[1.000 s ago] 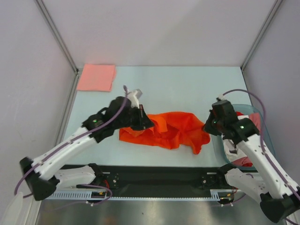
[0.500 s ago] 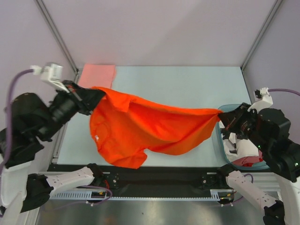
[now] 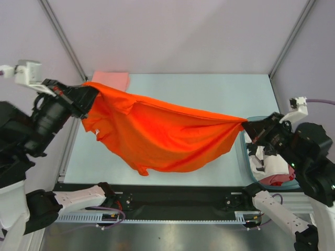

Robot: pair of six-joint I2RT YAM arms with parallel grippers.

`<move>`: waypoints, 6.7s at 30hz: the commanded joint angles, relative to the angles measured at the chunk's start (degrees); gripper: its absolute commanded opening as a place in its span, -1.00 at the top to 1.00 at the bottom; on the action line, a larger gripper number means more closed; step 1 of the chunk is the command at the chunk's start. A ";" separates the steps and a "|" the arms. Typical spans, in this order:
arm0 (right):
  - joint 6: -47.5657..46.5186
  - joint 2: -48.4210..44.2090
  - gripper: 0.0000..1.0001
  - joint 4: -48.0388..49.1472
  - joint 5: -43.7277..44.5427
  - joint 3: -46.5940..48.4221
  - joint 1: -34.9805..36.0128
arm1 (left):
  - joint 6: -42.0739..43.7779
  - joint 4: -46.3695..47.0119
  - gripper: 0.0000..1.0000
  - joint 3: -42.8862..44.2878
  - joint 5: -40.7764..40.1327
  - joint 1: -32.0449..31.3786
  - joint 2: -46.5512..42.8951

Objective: Fold and stack the t-shirts
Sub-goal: Flatten the tshirt out

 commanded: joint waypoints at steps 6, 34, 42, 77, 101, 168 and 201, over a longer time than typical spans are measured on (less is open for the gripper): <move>0.73 11.68 1.00 11.48 0.93 -6.11 -0.27 | 3.23 3.76 0.99 0.47 -6.85 9.02 13.13; -0.41 31.41 1.00 15.08 -15.05 -5.51 -14.76 | -1.96 -3.18 0.99 9.09 2.40 23.79 32.53; -10.25 56.40 0.32 7.48 -12.62 10.57 -17.94 | -1.69 -5.52 0.33 17.21 4.95 36.01 55.91; -0.76 44.02 0.29 28.79 -14.90 -41.80 -14.95 | -17.96 1.30 -0.40 -65.36 15.48 27.84 -6.83; 0.12 27.34 1.00 -7.58 -13.75 -30.01 -15.65 | -16.46 -6.16 -0.47 -58.95 13.46 29.69 -3.40; -2.61 37.88 1.00 5.59 -11.11 -23.69 -20.58 | -8.92 9.58 0.23 -36.33 29.55 40.06 39.11; -2.60 41.30 1.00 6.21 -10.59 -22.81 -16.62 | -1.59 21.43 -0.08 -35.58 48.91 39.01 51.34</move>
